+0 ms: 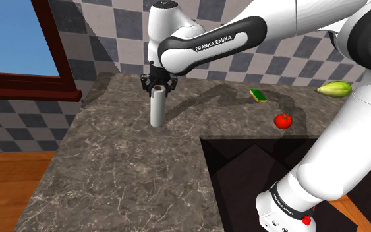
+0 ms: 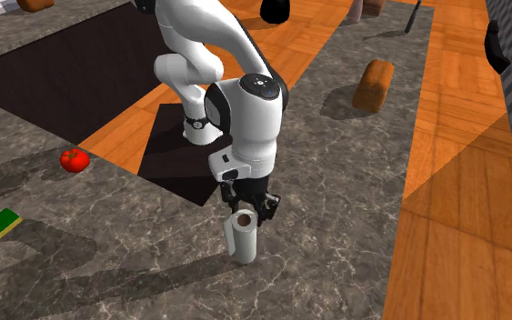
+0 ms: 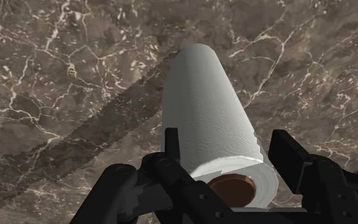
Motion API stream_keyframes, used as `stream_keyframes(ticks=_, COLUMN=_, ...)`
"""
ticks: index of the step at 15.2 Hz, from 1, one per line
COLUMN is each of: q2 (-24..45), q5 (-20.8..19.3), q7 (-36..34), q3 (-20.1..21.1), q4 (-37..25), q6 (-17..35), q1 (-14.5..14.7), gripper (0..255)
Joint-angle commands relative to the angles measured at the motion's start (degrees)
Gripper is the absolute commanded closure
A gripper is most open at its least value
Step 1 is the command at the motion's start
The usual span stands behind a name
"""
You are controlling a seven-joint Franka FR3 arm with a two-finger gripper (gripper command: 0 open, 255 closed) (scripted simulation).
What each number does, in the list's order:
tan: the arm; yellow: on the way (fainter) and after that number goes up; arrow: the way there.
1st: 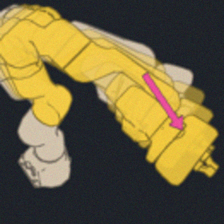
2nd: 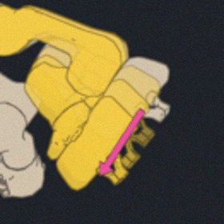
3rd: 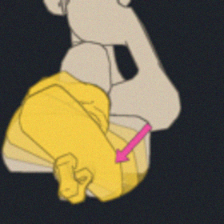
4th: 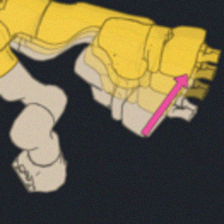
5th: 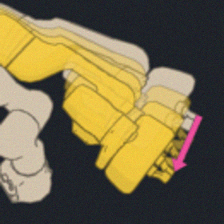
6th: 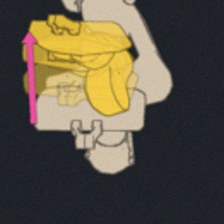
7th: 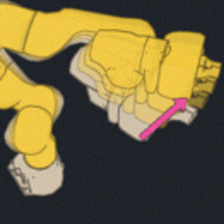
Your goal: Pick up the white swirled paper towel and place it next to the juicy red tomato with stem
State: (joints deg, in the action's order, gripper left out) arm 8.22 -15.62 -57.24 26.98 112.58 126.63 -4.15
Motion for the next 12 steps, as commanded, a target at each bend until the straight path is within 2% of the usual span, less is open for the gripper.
stream_keyframes(ticks=1, q2=-0.5, q5=0.5, q7=0.5, q3=0.1, q4=-0.7, q6=-1.1, q1=-0.1, gripper=255)
stream_keyframes(ticks=12, q2=-3.1, q5=3.0, q7=3.0, q3=0.4, q4=-6.3, q6=-8.7, q1=-0.3, gripper=255)
